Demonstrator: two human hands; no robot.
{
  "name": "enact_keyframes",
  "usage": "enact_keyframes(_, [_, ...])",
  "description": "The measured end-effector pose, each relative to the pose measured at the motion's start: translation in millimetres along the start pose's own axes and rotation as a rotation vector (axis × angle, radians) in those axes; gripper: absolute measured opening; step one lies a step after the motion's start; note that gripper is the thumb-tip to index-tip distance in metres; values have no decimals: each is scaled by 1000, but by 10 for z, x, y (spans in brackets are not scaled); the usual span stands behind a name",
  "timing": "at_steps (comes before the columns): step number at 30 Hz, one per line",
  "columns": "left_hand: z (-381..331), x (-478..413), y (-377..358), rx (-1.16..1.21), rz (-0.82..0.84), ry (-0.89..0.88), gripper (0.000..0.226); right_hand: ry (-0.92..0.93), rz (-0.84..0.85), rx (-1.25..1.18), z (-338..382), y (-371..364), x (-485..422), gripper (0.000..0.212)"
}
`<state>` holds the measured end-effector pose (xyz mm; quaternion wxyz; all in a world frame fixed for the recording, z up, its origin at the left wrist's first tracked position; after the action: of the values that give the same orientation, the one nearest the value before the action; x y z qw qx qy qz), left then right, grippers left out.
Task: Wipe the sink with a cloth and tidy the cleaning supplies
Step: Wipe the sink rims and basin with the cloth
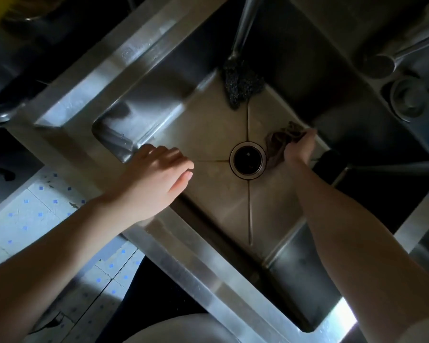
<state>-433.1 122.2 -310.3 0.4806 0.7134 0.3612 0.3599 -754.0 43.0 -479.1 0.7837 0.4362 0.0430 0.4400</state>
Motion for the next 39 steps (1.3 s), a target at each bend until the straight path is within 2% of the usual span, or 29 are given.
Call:
enact_keyframes(4, [121, -220, 122, -30, -72, -9, 32, 64, -41, -32, 295, 7, -264, 30])
enact_keyframes(7, [209, -398, 168, -61, -102, -11, 30, 119, 30, 73, 411, -91, -354, 30])
enact_keyframes(10, [311, -556, 195, -97, -140, 16, 26, 76, 122, 167, 387, -246, -356, 25])
enact_keyframes(12, [372, -643, 222, -94, -161, 30, 29, 27, 142, 127, 348, -315, -346, 24])
enact_keyframes(17, [578, -825, 299, -142, -155, 73, 47, -14, 12, -10, 343, -340, -308, 34])
enact_keyframes(20, [744, -916, 320, -184, -125, 103, 54, -8, 38, -10, 373, -424, -287, 44])
enact_keyframes(25, [906, -987, 273, -200, -30, 119, 62, 224, 203, 149, 441, -680, -19, 42])
enact_keyframes(31, [924, -1022, 306, -219, -34, 106, 56, 512, 432, 420, 307, -882, 222, 53])
enact_keyframes(33, [919, -1023, 313, -204, -39, 108, 56, 492, 417, 399, 312, -827, 123, 54])
enact_keyframes(37, [914, -1013, 293, -170, -48, 134, 56, 267, 224, 255, 475, -724, -114, 48])
enact_keyframes(39, [915, -1015, 272, -165, -41, 143, 57, 247, 194, 258, 580, -768, -166, 45])
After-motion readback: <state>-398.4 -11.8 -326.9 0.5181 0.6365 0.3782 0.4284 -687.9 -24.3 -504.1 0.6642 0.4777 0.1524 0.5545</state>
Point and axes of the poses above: each hand's wrist, its own x-axis away from the middle knuckle, its own y-axis out of the back of the hand, z = x × y, the point moved 5 cm from there along -x, towards the middle knuckle, and after that the axes turned 3 degrees about -x, right-handed, at the moved point
